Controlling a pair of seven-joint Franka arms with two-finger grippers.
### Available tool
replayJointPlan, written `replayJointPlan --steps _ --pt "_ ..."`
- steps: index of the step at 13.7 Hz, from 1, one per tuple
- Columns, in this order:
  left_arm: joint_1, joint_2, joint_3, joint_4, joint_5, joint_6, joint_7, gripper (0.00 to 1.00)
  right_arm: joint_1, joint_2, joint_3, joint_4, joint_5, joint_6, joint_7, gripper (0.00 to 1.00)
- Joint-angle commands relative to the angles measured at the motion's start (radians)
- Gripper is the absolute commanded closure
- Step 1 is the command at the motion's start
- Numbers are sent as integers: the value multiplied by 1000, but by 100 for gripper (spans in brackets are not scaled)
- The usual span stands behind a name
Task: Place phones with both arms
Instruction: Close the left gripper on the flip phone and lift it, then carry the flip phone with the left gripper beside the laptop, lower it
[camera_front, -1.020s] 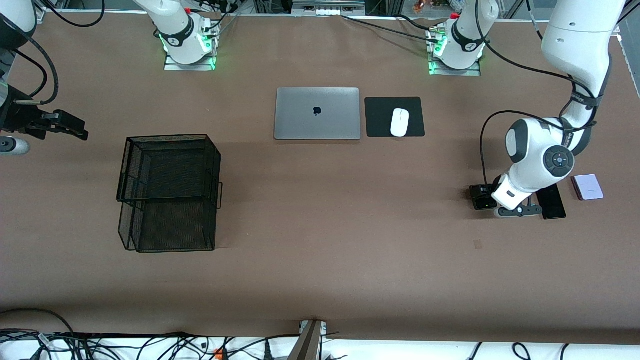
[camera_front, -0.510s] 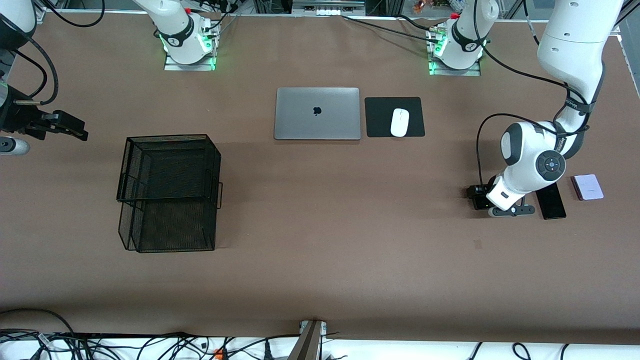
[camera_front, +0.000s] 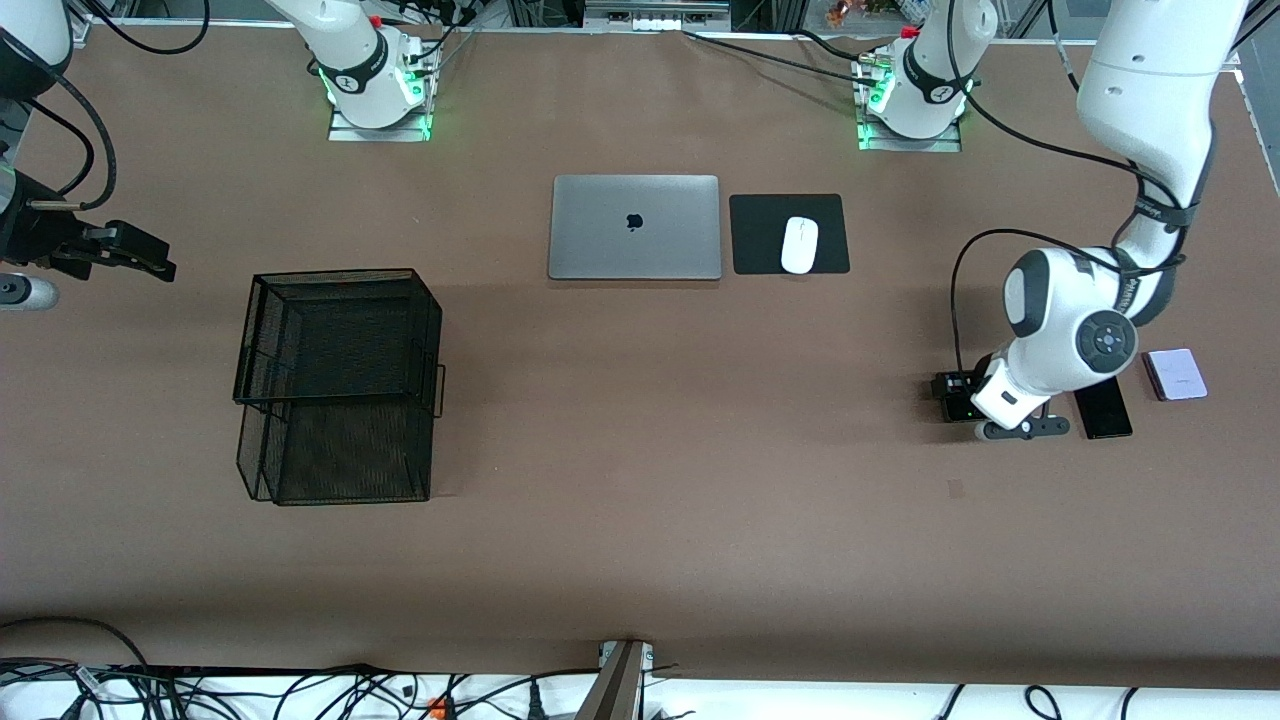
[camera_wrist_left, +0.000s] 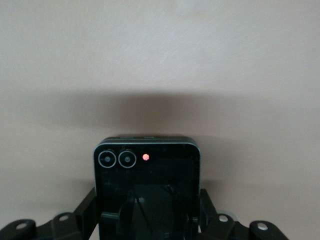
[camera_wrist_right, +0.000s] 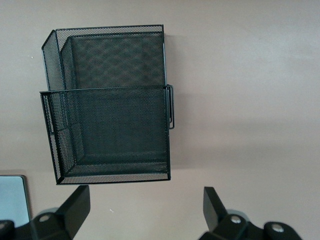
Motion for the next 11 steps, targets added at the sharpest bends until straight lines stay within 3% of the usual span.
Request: replayJointPlan --steps 1,3,6,8,11 --pt "-16 -33 -40 217 -23 -260 -4 62 -14 -11 6 -11 6 9 -8 0" --pt "-77 -28 -63 349 -17 -374 -12 62 -14 -12 2 -11 6 3 -14 0" --pt "-244 -7 -64 384 -23 -368 -74 61 -12 -11 3 -9 7 11 -13 0" --pt "-373 41 -64 417 -24 -310 -142 61 -12 -11 3 -11 7 9 -13 0" --pt "-533 128 -63 416 -15 -151 -437 61 -12 -11 2 -11 4 8 -22 0"
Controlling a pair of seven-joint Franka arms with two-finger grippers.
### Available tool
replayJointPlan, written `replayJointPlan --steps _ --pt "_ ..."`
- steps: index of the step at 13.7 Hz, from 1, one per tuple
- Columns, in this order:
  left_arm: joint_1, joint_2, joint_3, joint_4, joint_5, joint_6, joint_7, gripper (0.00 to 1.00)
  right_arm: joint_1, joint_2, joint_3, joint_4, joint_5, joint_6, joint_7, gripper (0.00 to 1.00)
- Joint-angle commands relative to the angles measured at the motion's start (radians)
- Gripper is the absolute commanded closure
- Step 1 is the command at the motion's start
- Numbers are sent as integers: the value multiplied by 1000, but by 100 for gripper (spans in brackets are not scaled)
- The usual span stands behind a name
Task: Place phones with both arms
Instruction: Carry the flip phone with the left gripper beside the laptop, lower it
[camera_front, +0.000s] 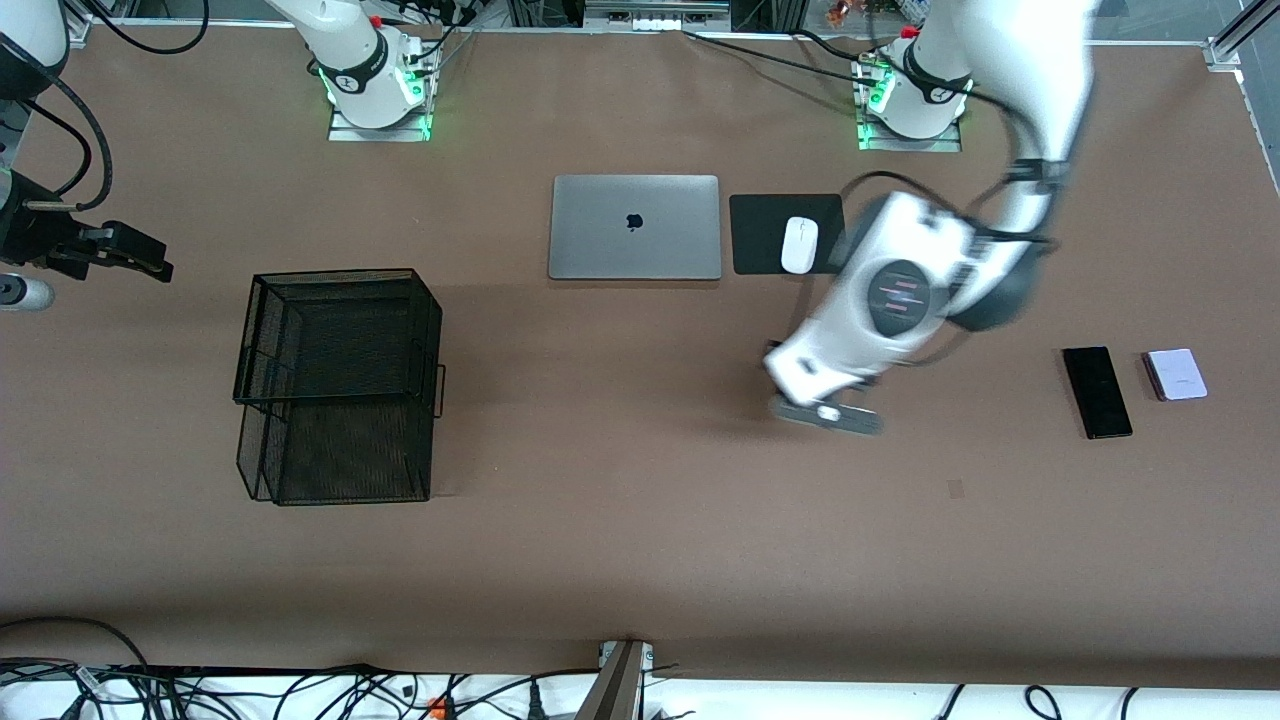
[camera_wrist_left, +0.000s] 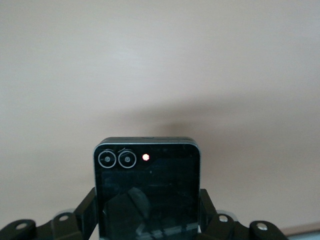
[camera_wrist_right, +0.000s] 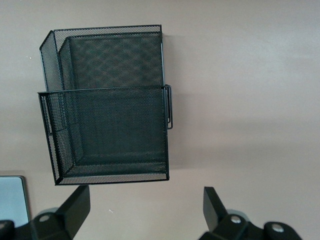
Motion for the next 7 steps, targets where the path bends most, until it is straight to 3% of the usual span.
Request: replayJointPlan --steps 1,7 --pt "-98 102 22 41 -12 131 -199 62 -9 -11 6 -11 4 8 -20 0" --pt "-221 246 22 38 -17 363 -367 62 -8 -5 6 -11 4 4 -20 0"
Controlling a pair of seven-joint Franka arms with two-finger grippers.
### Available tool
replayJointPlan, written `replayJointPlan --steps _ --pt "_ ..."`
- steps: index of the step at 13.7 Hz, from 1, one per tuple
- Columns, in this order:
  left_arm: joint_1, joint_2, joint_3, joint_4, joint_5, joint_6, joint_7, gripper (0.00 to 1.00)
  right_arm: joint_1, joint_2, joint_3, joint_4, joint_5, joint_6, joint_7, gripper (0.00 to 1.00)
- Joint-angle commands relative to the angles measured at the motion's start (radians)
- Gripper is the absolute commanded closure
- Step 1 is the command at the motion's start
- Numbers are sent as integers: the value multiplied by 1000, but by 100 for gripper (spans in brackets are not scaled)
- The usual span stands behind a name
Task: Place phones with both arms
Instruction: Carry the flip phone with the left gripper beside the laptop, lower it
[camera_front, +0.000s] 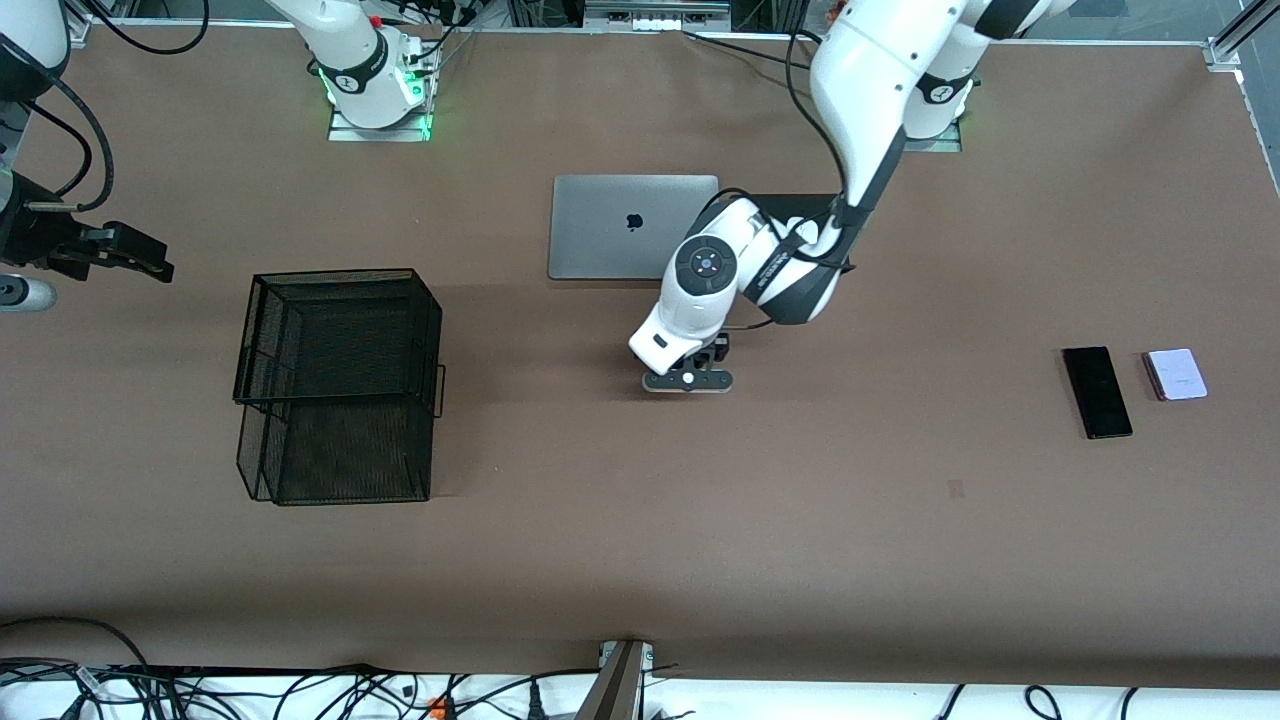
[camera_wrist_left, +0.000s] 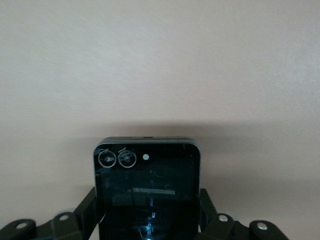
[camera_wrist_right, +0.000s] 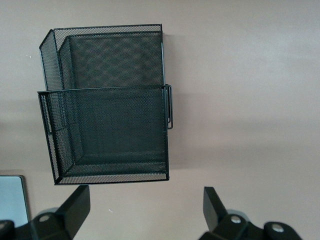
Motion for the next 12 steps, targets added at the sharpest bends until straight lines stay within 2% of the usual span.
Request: replayJointPlan --steps 1,4,5,6,7,10,12 --pt "-45 51 18 33 -22 80 -39 61 -8 -8 6 -10 6 4 -18 0" --pt "-79 60 15 41 -29 96 -103 53 -6 -7 6 -10 6 7 -16 0" --pt "-91 60 15 41 -49 94 -126 41 -5 -5 6 -10 4 7 -16 0" --pt "-102 60 15 42 -61 94 -149 16 -5 -4 8 -10 4 7 -16 0" --pt "-104 57 16 42 -49 94 -151 0 -5 -2 8 -10 4 8 -16 0" --pt "-72 -2 33 30 -49 61 -148 0 -3 -1 8 -9 3 11 -16 0" --pt "-30 -102 88 30 -29 -118 -125 0 -2 5 12 -10 3 16 -16 0"
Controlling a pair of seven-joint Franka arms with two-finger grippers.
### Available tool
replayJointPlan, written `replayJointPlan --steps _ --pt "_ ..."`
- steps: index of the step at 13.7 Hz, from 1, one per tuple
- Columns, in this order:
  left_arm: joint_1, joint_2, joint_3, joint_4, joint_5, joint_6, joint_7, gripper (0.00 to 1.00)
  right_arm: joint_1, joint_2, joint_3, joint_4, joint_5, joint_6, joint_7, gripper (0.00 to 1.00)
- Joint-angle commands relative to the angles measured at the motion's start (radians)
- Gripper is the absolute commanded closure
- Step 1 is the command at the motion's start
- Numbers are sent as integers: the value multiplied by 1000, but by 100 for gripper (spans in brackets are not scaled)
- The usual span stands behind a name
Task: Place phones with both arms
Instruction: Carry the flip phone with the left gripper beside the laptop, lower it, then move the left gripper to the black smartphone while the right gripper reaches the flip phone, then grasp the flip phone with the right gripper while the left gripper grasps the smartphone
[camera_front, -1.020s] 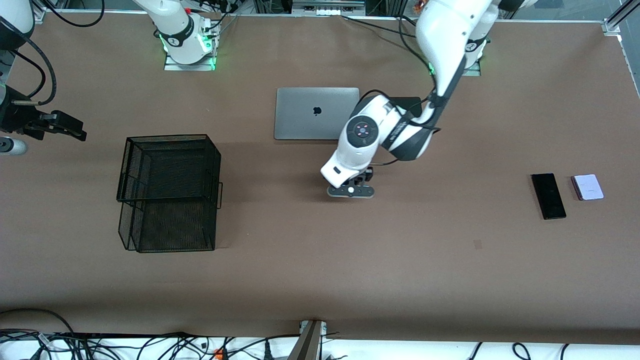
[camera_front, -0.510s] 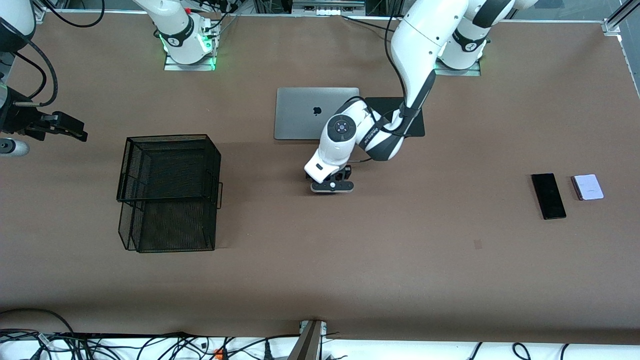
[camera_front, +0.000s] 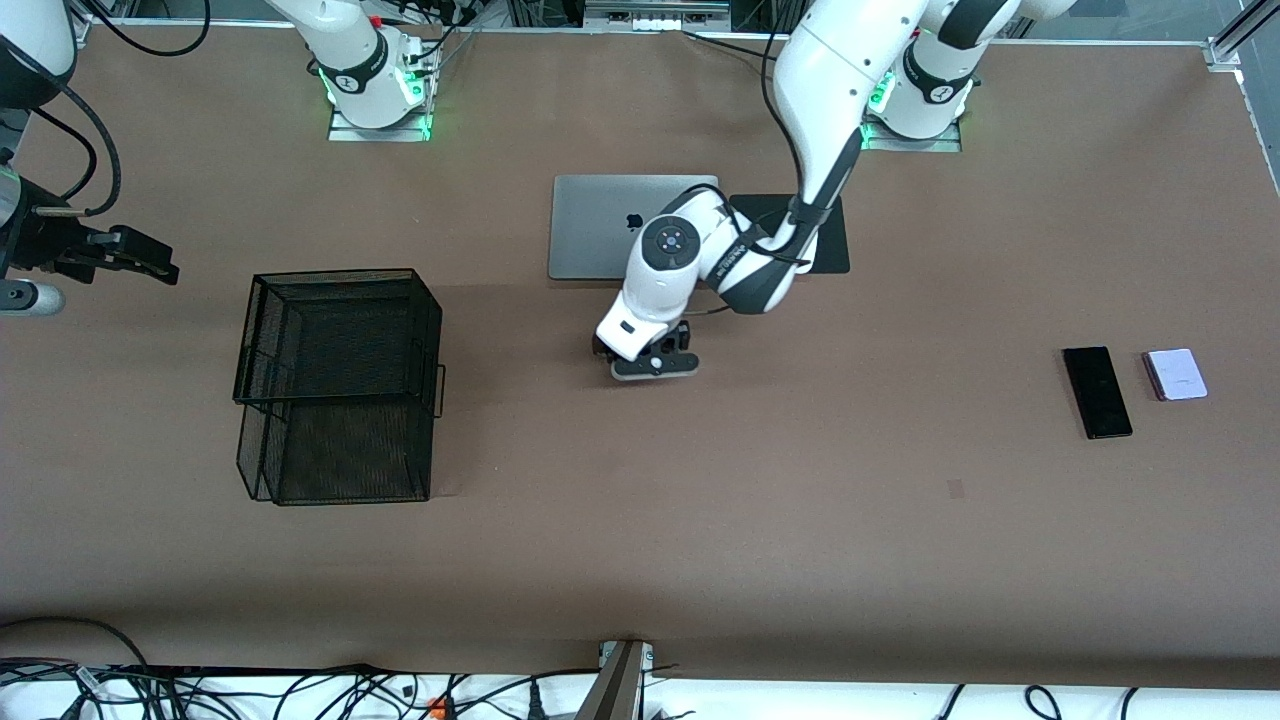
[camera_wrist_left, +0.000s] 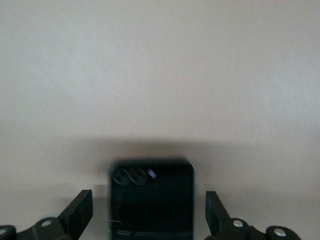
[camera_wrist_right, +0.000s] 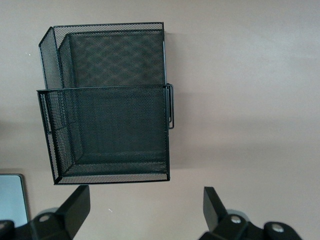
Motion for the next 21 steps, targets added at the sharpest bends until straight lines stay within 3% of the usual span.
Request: replayJointPlan --steps 1,4,6,9,15,18,21 --pt "56 -165 63 -16 18 -250 56 0 7 1 10 -10 3 23 -12 0" --pt "220 -273 83 -14 32 -508 197 0 106 46 12 -10 9 65 5 0" --pt "346 -316 83 -16 65 -588 374 0 212 90 12 -8 11 122 128 0" --pt "537 -344 80 -36 93 -603 669 0 422 202 12 22 14 223 342 0" --pt "861 -330 76 -239 96 -300 964 0 721 504 12 300 17 257 651 0" --pt "1012 -287 71 -367 83 -45 1174 0 780 553 13 291 43 328 651 0" --pt "1079 -234 63 -368 80 -4 1199 0 812 633 12 262 46 413 649 0"
